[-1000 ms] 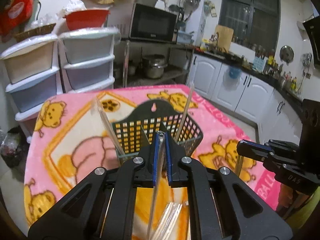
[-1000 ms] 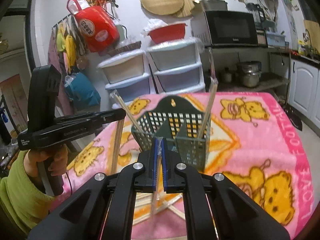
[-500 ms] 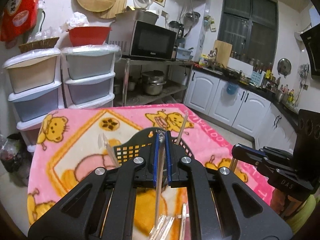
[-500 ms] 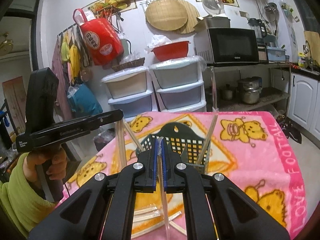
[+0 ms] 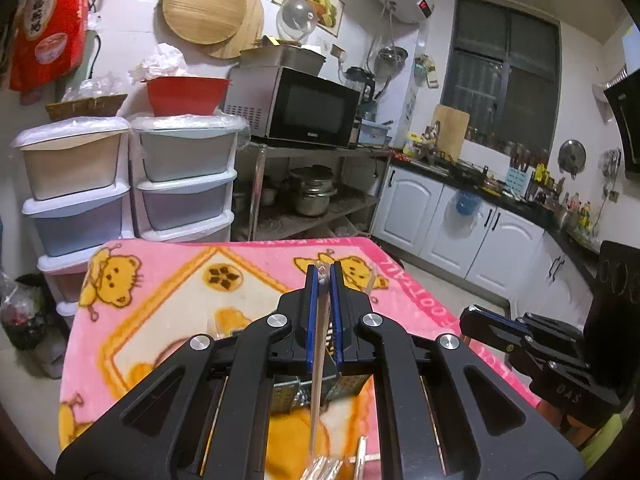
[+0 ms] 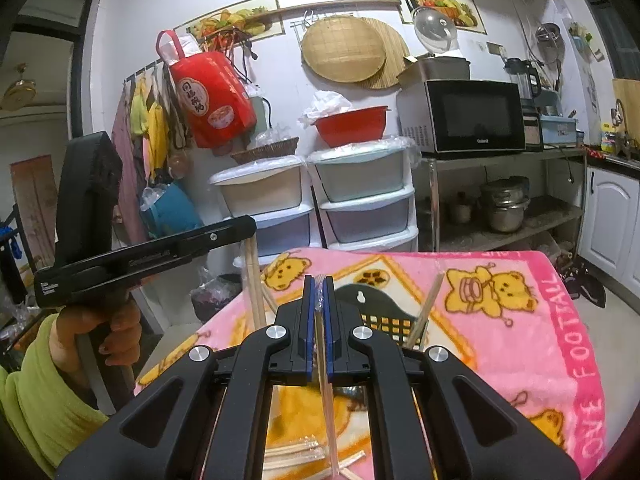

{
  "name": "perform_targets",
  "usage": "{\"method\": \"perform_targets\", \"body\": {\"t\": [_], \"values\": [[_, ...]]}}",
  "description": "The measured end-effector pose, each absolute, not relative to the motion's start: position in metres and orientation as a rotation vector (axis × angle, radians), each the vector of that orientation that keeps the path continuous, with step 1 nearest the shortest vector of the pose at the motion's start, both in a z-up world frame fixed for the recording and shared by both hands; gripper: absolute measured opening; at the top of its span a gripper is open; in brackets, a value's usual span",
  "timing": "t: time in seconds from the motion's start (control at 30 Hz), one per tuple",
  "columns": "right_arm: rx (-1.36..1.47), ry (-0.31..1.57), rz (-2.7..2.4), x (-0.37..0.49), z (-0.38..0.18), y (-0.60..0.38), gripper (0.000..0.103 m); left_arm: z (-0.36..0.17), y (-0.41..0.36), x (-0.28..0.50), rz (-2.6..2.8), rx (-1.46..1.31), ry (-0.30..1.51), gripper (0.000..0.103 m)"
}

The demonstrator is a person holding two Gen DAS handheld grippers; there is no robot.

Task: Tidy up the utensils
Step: 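Lift the wrapped chopstick with the right tool above the caddy, then lower the chopstick into the caddy and open the right tool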

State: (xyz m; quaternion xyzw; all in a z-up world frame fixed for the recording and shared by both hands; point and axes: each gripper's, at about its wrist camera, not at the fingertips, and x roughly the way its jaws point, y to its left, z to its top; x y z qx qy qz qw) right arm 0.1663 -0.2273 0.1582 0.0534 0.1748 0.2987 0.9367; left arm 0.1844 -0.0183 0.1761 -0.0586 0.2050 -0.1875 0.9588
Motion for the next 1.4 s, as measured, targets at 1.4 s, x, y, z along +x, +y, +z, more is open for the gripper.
{"method": "perform_targets", "body": {"t": [1.4], "values": [[0.069, 0.129, 0.553, 0.233, 0.221, -0.183, 0.004, 0.213, 0.001, 0.221, -0.245, -0.189, 0.170, 0.004]]}}
